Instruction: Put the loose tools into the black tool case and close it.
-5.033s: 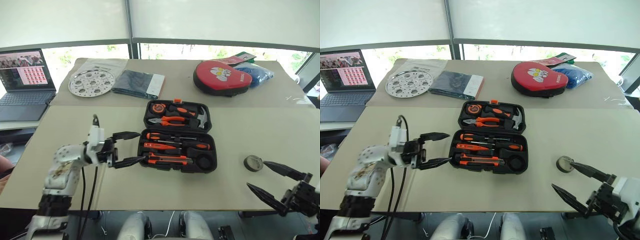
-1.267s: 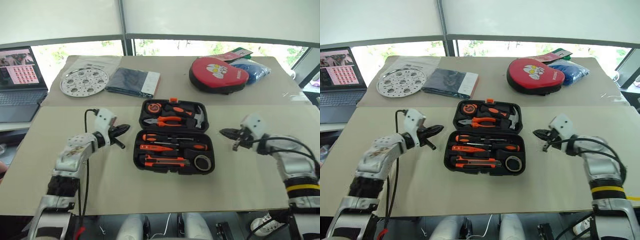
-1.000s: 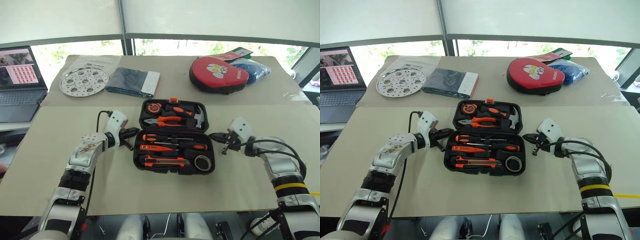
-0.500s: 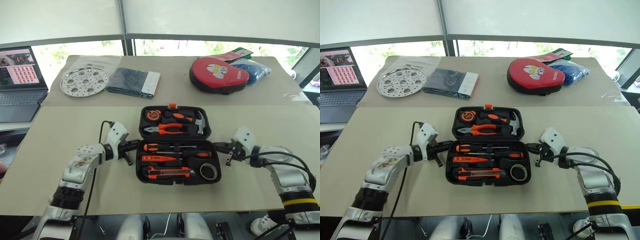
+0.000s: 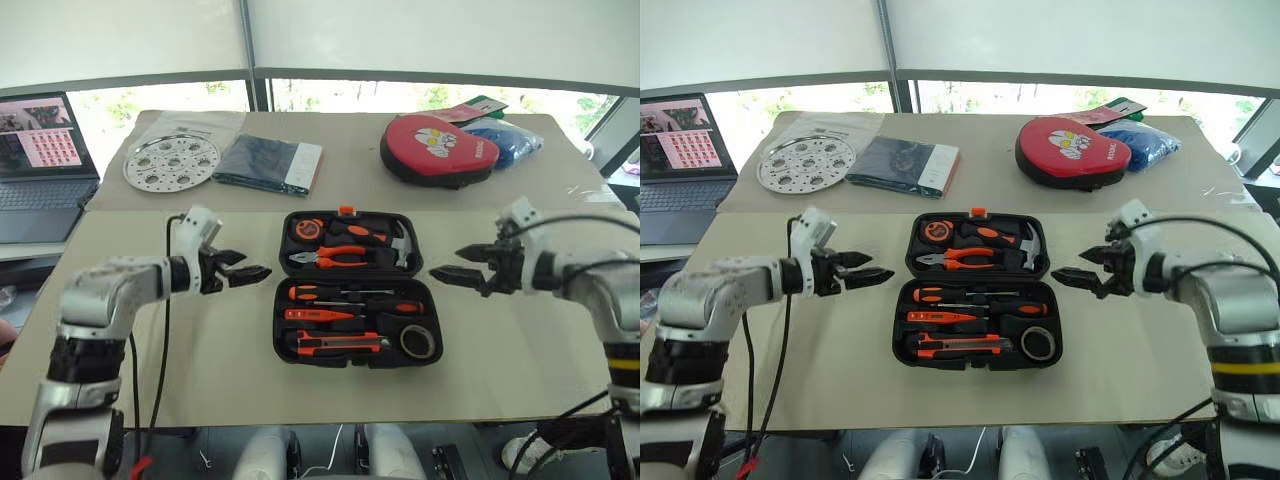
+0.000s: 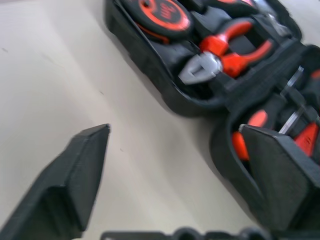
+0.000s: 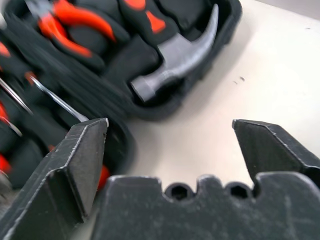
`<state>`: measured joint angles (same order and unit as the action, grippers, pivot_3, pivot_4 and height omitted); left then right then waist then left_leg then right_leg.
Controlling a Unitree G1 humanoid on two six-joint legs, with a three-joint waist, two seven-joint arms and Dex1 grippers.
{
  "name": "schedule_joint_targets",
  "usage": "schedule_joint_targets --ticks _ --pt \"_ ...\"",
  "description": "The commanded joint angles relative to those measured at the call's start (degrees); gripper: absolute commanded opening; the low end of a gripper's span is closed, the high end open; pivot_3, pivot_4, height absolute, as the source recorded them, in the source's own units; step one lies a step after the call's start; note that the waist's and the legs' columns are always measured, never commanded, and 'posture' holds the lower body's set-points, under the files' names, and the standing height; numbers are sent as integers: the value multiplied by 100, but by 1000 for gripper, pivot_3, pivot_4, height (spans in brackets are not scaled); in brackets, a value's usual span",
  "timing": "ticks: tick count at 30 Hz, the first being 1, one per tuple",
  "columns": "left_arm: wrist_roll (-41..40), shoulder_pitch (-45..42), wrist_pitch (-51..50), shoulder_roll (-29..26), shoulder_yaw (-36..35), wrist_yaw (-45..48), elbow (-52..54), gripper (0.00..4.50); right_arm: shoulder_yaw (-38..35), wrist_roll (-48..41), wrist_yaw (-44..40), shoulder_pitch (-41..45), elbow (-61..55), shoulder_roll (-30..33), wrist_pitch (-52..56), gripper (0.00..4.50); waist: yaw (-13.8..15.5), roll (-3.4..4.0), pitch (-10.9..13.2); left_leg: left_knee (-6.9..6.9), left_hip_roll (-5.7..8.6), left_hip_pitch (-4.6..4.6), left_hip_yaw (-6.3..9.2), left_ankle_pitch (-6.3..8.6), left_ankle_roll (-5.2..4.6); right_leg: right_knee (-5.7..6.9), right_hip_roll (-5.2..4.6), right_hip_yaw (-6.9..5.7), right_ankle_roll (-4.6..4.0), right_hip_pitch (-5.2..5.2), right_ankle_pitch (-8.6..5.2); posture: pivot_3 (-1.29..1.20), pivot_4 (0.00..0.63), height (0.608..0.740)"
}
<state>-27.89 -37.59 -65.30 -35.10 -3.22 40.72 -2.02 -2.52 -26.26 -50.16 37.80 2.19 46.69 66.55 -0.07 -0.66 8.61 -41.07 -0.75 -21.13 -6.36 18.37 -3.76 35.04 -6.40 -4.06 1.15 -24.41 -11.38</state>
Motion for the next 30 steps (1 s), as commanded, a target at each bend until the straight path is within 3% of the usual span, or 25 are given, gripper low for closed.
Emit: schedule_joint_targets --ticks 1,10,15,18,24,28,30 --pt "68 -527 -344 559 89 -510 -435 4466 117 169 653 805 802 -482 706 4500 2 -1 0 -1 0 2 0 0 0 1 0 0 0 4 0 0 150 740" --pt "385 -769 -33 878 202 -878 -961 4466 780 624 773 1128 1494 -619 362 4500 -46 0 -1 20 38 -68 -10 -4 3 8 1 -16 14 -73 -2 0 150 740" --pt "360 -765 -90 995 195 -930 -1003 4500 838 749 869 1139 1710 -690 259 3160 -71 0 -1 19 36 -66 -9 -11 15 12 1 -20 15 -68 -2 0 150 740" --pt "346 -752 -159 1084 161 -992 -1054 3766 850 811 930 1158 1842 -721 274 2126 -60 0 0 15 29 -55 -7 -14 20 18 1 -20 15 -58 -2 0 150 740" --pt "397 -780 -184 1144 163 -1079 -1319 1672 836 878 1052 1228 2101 -801 349 136 -45 0 -1 13 25 -2 -5 -14 19 5 -2 -29 15 11 -2 0 150 740" --pt "442 -778 -118 1148 131 -1131 -1379 244 773 838 1132 1247 2123 -878 395 0 -18 2 -2 8 23 9 8 -19 11 5 -13 -24 19 24 3 0 150 740" --pt "419 -733 -88 1169 83 -1146 -1314 33 651 796 1191 1221 2081 -958 294 0 -24 2 -2 6 23 18 8 -23 16 6 -15 -15 16 26 5 0 150 740"
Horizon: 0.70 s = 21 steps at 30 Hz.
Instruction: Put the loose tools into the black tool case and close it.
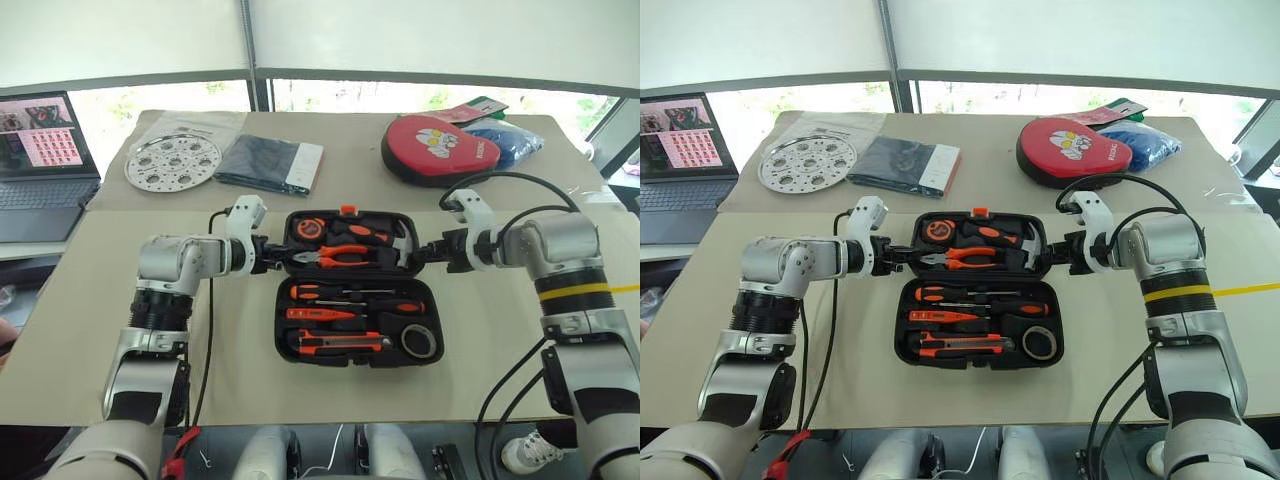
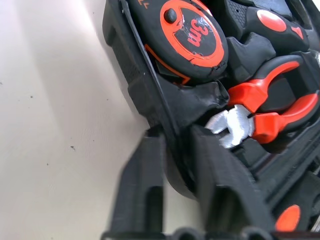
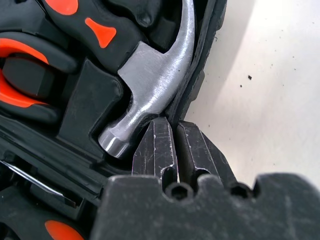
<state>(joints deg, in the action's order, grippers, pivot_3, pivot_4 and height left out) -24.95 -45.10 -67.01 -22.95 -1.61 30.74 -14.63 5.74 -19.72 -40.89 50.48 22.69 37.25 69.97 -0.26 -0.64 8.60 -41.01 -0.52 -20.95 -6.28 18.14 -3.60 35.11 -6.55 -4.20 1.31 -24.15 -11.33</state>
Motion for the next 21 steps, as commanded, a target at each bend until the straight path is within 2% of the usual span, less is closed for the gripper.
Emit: schedule_joint_targets --ticks 1,8,10,13,17,19,21 --pt "113 47 124 -28 -113 -160 -16 33 -269 107 282 -76 -19 -65 -160 0 -10 0 0 1 -1 2 0 -4 4 2 1 3 -5 -1 3 0 150 740" --pt "-308 561 987 141 -730 99 690 33 -506 -67 -353 -805 -1331 -47 -1800 0 -51 0 1 6 -13 -8 -4 -15 18 11 10 12 -23 -26 15 0 150 740" --pt "-222 1366 2730 1 -772 1008 1412 33 -585 293 -353 -1483 -2080 120 -3194 0 -51 0 1 6 -16 -17 -7 -16 19 11 13 13 -24 -41 15 0 150 740" --pt "-150 2061 3858 -63 -900 1346 1874 33 -642 784 -383 -2281 -2531 330 -4914 0 -60 0 2 43 -20 -25 -23 -14 29 24 18 19 -24 -74 15 0 150 740" --pt "732 3023 6303 -460 -492 2125 2040 33 -797 1490 -186 -3315 -2523 585 -7211 0 -50 1 3 35 -20 -62 -45 -15 29 8 33 9 -26 -101 15 0 150 740" --pt "930 3393 7160 -399 -592 2009 1950 33 -836 1903 -2 -3922 -2368 726 -8510 0 -34 2 3 40 -21 -62 -59 -15 29 -4 35 6 -26 -98 14 0 150 740" --pt "1163 3585 7873 -460 -582 1969 1752 33 -827 2156 144 -4266 -2197 808 -9238 0 -20 -1 4 41 -21 -54 -64 -15 29 -17 31 7 -25 -87 13 0 150 740"
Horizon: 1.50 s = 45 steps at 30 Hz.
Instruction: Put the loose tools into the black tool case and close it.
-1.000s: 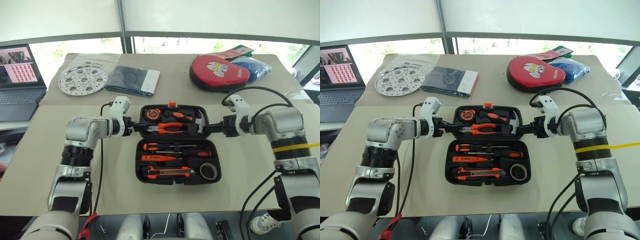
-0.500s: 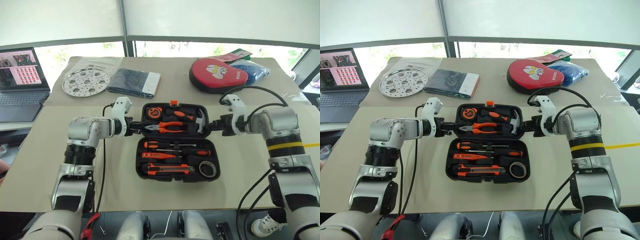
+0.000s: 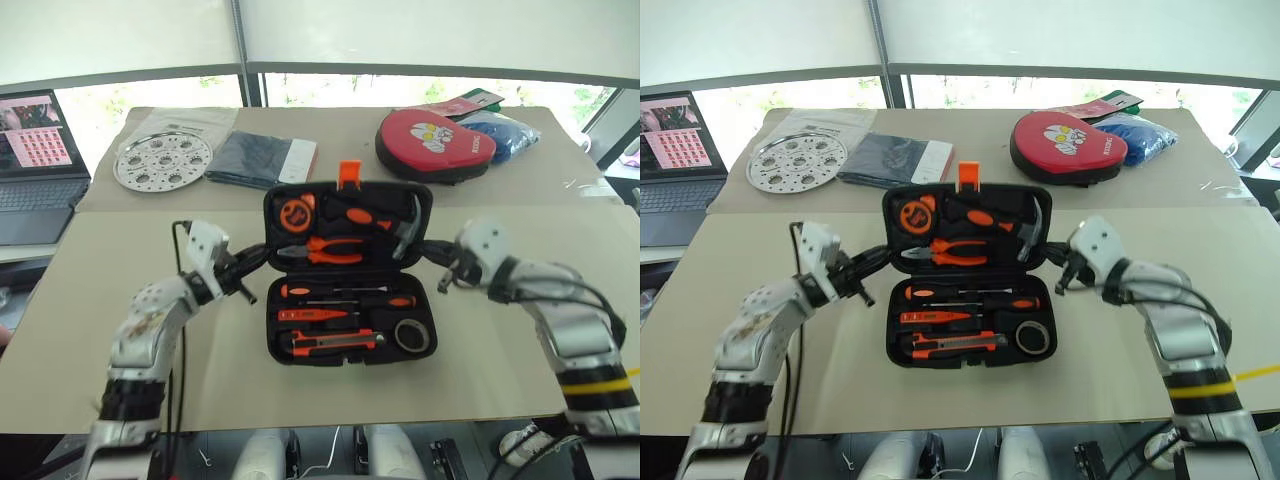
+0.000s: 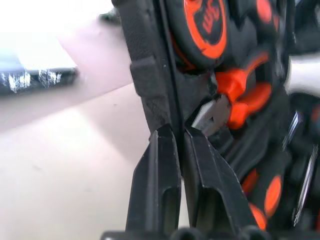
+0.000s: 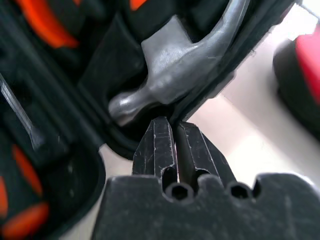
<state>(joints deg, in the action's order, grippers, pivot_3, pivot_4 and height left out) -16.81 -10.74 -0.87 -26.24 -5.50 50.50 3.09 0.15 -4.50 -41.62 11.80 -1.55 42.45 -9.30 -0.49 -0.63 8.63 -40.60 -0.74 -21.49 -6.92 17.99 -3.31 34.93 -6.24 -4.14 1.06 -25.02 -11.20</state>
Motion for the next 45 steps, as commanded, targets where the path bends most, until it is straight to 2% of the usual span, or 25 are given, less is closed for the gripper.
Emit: schedule_joint_targets --ticks 1,3,5,7,8,11,13,15,16,18,19,20,21,22,23,24,28,31,33,35,38,40,45 --pt "495 263 1626 -236 -116 100 -119 33 -284 740 304 -547 307 306 -1638 0 2 -3 2 -7 -2 1 1 0 0 -2 -1 2 0 3 0 0 150 740" --pt "695 457 2195 -404 -17 263 -286 33 -265 1026 445 -824 469 410 -2214 0 -4 -4 3 -12 -7 22 6 0 -1 0 -2 12 -4 19 -2 0 150 740" --pt "825 644 2685 -573 87 380 -408 620 -228 812 263 -1139 606 479 -2435 0 -12 -3 3 -9 -13 57 19 1 -1 4 -2 16 -12 52 -8 0 150 740" --pt "825 817 2908 -743 169 524 -530 1137 -225 834 264 -1324 825 589 -2696 752 6 -3 3 0 -18 97 27 7 -9 3 -4 23 -16 87 -17 0 150 740" --pt "805 882 3022 -853 176 608 -643 1702 -283 875 316 -1373 898 667 -2828 1087 24 -4 3 1 -19 105 27 13 -18 5 -10 26 -15 92 -22 0 150 740" --pt "639 965 3009 -1103 44 702 -889 2522 -524 787 354 -1453 988 866 -2947 1997 50 -4 5 1 -14 92 20 27 -44 8 -27 28 -14 76 -22 0 150 740" --pt "503 914 2821 -1217 -12 733 -982 2540 -709 526 298 -1492 958 943 -2847 2611 48 -3 5 -4 -14 91 18 27 -45 12 -28 30 -15 74 -20 0 150 740" --pt "237 805 2319 -1230 -38 714 -982 2540 -854 128 78 -1638 837 1049 -2588 2611 49 -4 6 -5 -15 92 18 27 -46 11 -29 30 -15 75 -19 0 150 740" --pt "137 728 2132 -1233 -10 745 -957 2540 -944 -175 -52 -1754 683 1083 -2340 2445 52 -4 6 -5 -17 93 19 28 -47 12 -30 29 -15 77 -19 0 150 740" --pt "-2 496 1657 -1223 97 794 -883 2022 -1129 -926 -454 -2168 192 1199 -1729 1919 104 -4 6 -5 -19 94 26 28 -47 11 -29 25 -14 81 -18 0 150 740" --pt "-87 370 1346 -1203 140 793 -836 1812 -1219 -1265 -659 -2408 -100 1268 -1408 1506 125 -4 5 -5 -19 93 29 28 -47 11 -29 22 -14 82 -18 0 150 740" --pt "-164 235 1075 -1162 170 761 -806 1403 -1301 -1549 -843 -2669 -405 1344 -1082 1160 158 -3 5 -5 -19 90 33 28 -47 11 -29 20 -14 81 -18 0 150 740" --pt "-223 72 835 -1114 215 746 -806 996 -1384 -1775 -1025 -2960 -744 1416 -824 795 160 -3 5 -6 -19 86 35 29 -48 11 -30 18 -14 81 -17 0 150 740" --pt "-228 -80 618 -1089 284 751 -822 780 -1452 -1970 -1168 -3254 -1076 1486 -511 555 169 -3 5 -6 -19 85 36 30 -50 10 -30 18 -13 81 -16 0 150 740" --pt "-196 -228 526 -1064 362 791 -859 244 -1489 -2080 -1281 -3522 -1373 1551 -257 109 173 -4 5 -8 -19 81 37 31 -51 9 -31 18 -11 81 -15 0 150 740" --pt "-162 -404 422 -1012 445 812 -912 55 -1491 -2092 -1389 -3792 -1635 1613 -39 5 172 -4 5 -12 -19 79 37 32 -54 8 -30 18 -8 81 -13 0 150 740" --pt "59 -1102 33 -788 874 933 -1290 55 -1203 -1864 -1523 -4413 -2424 1680 582 5 180 -8 6 -24 -15 73 36 37 -63 5 -28 20 1 84 -8 0 150 740" --pt "178 -1425 -458 -772 1231 1222 -1543 55 -764 -1577 -1362 -4290 -2759 1548 997 5 132 -12 7 -28 -11 70 34 38 -65 4 -24 25 2 80 -8 0 150 740" --pt "308 -1559 -326 -758 1348 1322 -1730 55 -502 -1343 -1262 -4129 -2855 1493 1277 5 111 -14 7 -28 -12 67 34 36 -62 6 -18 26 3 74 -9 0 150 740" --pt "365 -1655 -461 -797 1486 1506 -1846 55 -115 -1076 -1117 -3799 -2907 1352 1583 5 115 -17 9 -28 -12 63 34 36 -61 7 -18 26 2 69 -10 0 150 740" --pt "399 -1706 -741 -892 1649 1820 -1854 55 334 -860 -938 -3291 -2962 1034 1932 5 92 -74 8 -33 -19 62 37 31 -53 7 -5 25 -2 69 -9 0 150 740" --pt "333 -1565 -1002 -968 1590 1819 -1659 55 609 -597 -649 -2635 -2817 645 2185 5 68 -95 5 -34 -23 61 42 29 -49 6 0 23 -9 68 -9 0 150 740" --pt "63 -994 -1547 -1081 1297 1647 -955 55 763 -186 -340 -1645 -2173 34 2182 5 -33 -117 8 -32 -32 66 41 27 -46 11 -3 31 -25 60 -2 0 150 740"
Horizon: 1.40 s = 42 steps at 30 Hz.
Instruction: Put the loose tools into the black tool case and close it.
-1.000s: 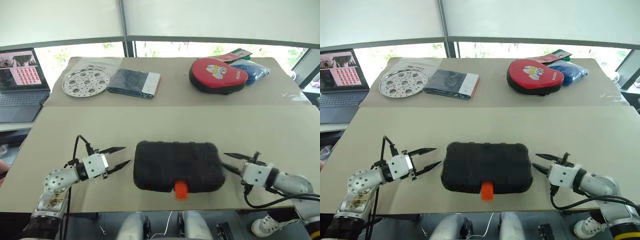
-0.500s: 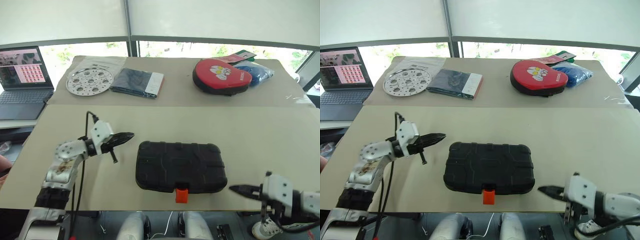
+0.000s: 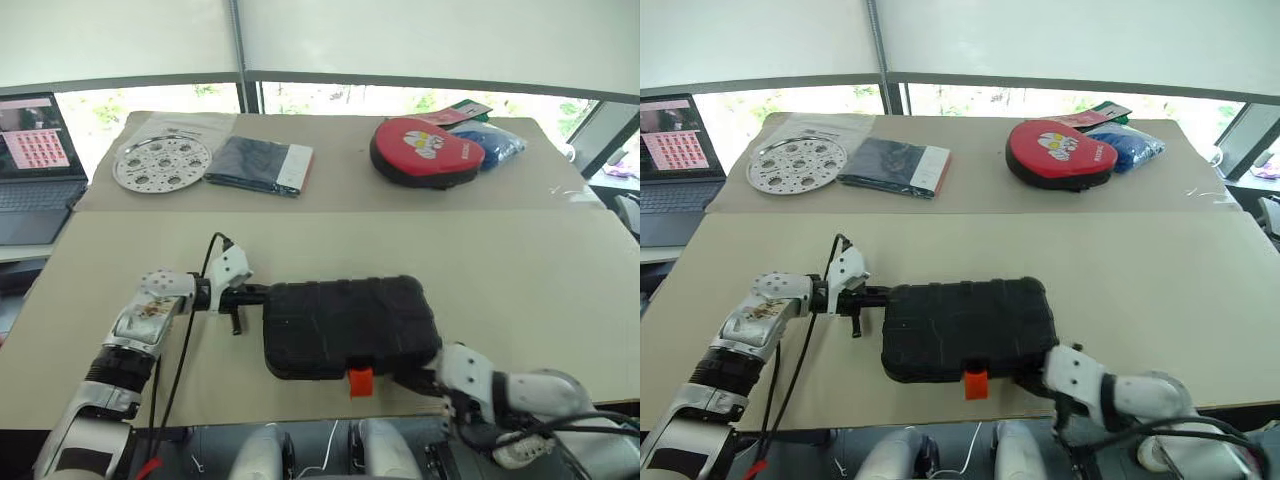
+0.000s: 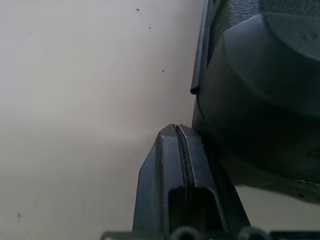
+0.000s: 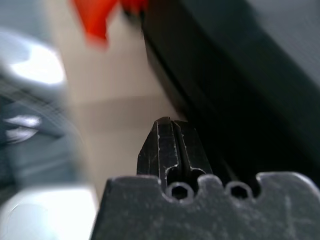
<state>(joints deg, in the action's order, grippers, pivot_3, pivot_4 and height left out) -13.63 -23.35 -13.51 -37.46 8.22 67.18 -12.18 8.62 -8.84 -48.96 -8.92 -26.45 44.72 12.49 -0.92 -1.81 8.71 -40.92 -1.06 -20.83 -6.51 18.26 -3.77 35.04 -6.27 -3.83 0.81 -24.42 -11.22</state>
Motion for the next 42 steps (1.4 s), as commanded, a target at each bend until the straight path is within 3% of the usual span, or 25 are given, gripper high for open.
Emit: schedule_joint_targets --ticks 1,10,14,19,22,27,33,42 --pt "-305 408 -416 65 -184 -171 763 55 -59 358 426 662 516 -265 -52 5 24 1 0 0 2 0 1 -1 2 3 -4 -1 0 0 0 0 150 740" --pt "-578 1102 -1019 315 -745 -1116 1762 55 -45 497 195 1938 1755 -519 -329 5 89 6 2 -3 11 -18 4 -4 5 7 -19 -12 0 -14 5 0 150 740" --pt "-665 805 -751 341 -999 -1153 1570 55 -448 176 -58 1728 1679 -277 -248 5 129 10 5 -3 11 -24 4 -6 9 7 -15 -18 -1 -18 5 0 150 740" --pt "-1268 50 -1017 156 -1168 -464 1413 55 -1136 -462 -528 920 1098 185 -13 5 204 12 6 -5 17 -36 7 -5 5 -5 -17 -29 3 -17 5 0 150 740" --pt "-1458 -337 -1430 121 -900 -202 1523 55 -1370 -710 -652 475 703 341 157 5 178 12 6 -5 17 -32 7 -4 4 -5 -16 -29 8 -8 4 0 150 740" --pt "-1096 -777 -1355 425 -83 -125 1531 55 -1474 -963 -709 109 106 482 597 5 151 12 6 -5 18 -22 7 -4 4 -4 -7 -21 14 2 0 0 150 740" --pt "-531 -1068 -875 944 448 -317 987 55 -1107 -709 -641 316 213 420 640 5 162 12 6 -12 20 -24 7 -4 3 -5 -2 -17 14 2 1 0 150 740" --pt "-122 -1095 -784 1297 681 -574 788 55 -696 -468 -531 977 484 223 588 5 163 12 6 -16 20 -24 8 -2 -2 -5 -4 -15 15 3 1 0 150 740"
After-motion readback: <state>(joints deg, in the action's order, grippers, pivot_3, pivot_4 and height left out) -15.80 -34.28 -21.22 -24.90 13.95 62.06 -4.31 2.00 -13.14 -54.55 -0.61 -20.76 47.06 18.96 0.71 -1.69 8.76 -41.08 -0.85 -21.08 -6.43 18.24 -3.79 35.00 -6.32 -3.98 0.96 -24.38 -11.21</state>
